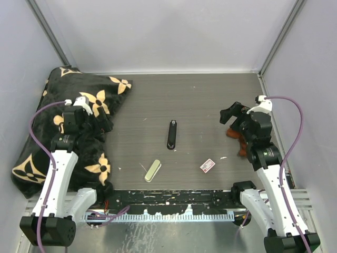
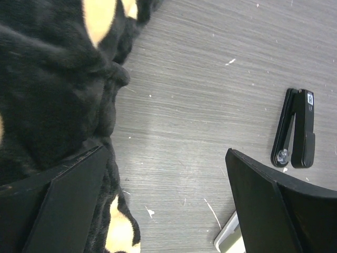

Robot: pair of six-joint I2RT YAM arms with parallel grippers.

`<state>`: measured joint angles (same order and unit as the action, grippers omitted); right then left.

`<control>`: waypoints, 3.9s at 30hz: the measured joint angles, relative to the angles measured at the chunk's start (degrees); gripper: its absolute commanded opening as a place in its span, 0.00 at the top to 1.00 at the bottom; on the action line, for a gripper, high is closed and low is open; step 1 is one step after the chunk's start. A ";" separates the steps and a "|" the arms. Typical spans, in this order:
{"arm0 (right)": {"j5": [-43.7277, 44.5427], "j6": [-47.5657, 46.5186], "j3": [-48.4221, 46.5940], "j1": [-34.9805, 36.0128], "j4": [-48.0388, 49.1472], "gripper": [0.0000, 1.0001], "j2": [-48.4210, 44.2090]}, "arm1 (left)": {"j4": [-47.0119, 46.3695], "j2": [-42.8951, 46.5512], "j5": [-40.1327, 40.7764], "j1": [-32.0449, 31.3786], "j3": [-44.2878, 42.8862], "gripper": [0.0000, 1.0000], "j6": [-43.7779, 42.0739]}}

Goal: Load the staples into the stapler
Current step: Move the staple box to the center of the board.

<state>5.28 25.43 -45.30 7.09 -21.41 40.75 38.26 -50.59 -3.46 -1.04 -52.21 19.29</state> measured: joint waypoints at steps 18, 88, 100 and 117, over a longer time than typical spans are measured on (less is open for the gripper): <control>5.84 21.51 3.80 38.84 -16.76 0.12 16.65 | -0.35 -1.46 0.87 -10.69 -4.59 0.02 -3.08; 17.92 32.65 12.70 43.32 -17.81 0.57 28.70 | -0.07 0.11 0.63 -10.69 -3.23 0.02 -3.52; 16.68 27.02 3.80 54.97 -14.08 0.53 39.50 | -0.07 0.15 0.66 -10.69 -3.15 0.02 -3.52; 12.72 33.66 7.32 55.19 -12.83 0.28 33.70 | -0.07 0.15 0.66 -10.69 -3.06 0.02 -3.52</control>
<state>18.00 59.09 -37.98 62.28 -34.24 74.46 38.20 -50.43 -2.81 -11.73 -55.27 15.77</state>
